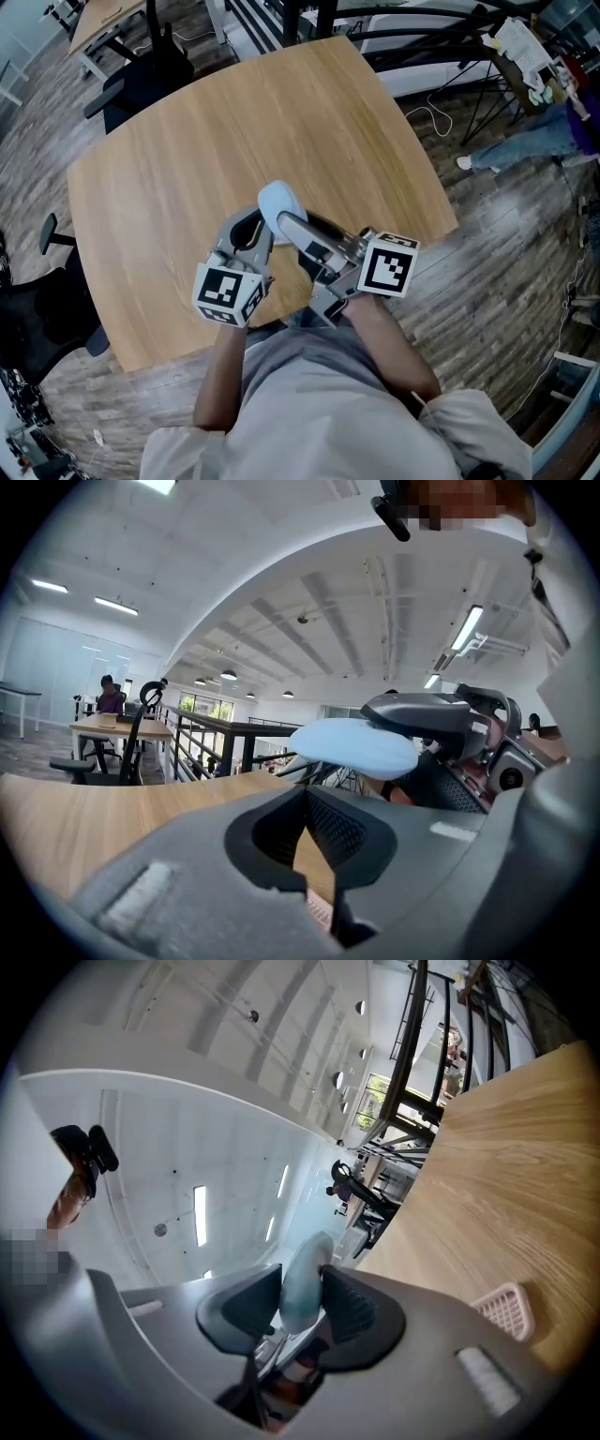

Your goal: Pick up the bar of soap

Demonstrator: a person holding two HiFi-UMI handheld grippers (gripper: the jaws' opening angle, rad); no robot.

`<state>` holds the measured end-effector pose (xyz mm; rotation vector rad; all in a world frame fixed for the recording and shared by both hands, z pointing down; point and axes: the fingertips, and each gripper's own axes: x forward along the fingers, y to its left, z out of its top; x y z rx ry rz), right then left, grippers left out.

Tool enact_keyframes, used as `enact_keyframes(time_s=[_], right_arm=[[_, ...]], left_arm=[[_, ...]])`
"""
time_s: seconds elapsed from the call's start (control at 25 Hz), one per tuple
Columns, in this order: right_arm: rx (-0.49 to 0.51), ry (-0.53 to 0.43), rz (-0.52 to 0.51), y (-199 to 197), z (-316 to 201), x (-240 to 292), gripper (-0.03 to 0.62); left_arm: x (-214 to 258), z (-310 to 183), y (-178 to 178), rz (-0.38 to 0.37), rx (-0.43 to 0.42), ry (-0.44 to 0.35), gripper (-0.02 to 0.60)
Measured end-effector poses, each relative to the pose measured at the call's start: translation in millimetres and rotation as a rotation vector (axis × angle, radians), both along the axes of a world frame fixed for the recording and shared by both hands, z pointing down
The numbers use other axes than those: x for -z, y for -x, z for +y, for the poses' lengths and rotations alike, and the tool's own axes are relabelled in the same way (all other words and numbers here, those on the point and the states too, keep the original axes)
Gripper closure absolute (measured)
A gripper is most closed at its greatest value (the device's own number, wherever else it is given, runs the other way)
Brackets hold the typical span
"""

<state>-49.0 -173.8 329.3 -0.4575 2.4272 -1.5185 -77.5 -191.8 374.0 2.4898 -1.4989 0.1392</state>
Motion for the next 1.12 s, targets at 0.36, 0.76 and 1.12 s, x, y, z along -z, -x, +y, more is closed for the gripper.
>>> enact_keyframes(time_s=[0.36, 0.76, 1.12], right_arm=[[-0.010, 0.030, -0.079, -6.3, 0.4, 10.6, 0.457], [-0.011, 0.047, -0.091, -7.8, 5.3, 7.5, 0.457], [-0.005, 0.053, -0.127, -7.8, 7.0, 12.0, 0.457]], left_arm=[[16.1, -0.1, -3.7, 0.008, -0.002, -0.032, 0.581], [18.0, 1.6, -5.9, 0.008, -0.006, -0.035, 0.581], [17.1, 3.4, -6.8, 0.011, -0.007, -0.031, 0.581]])
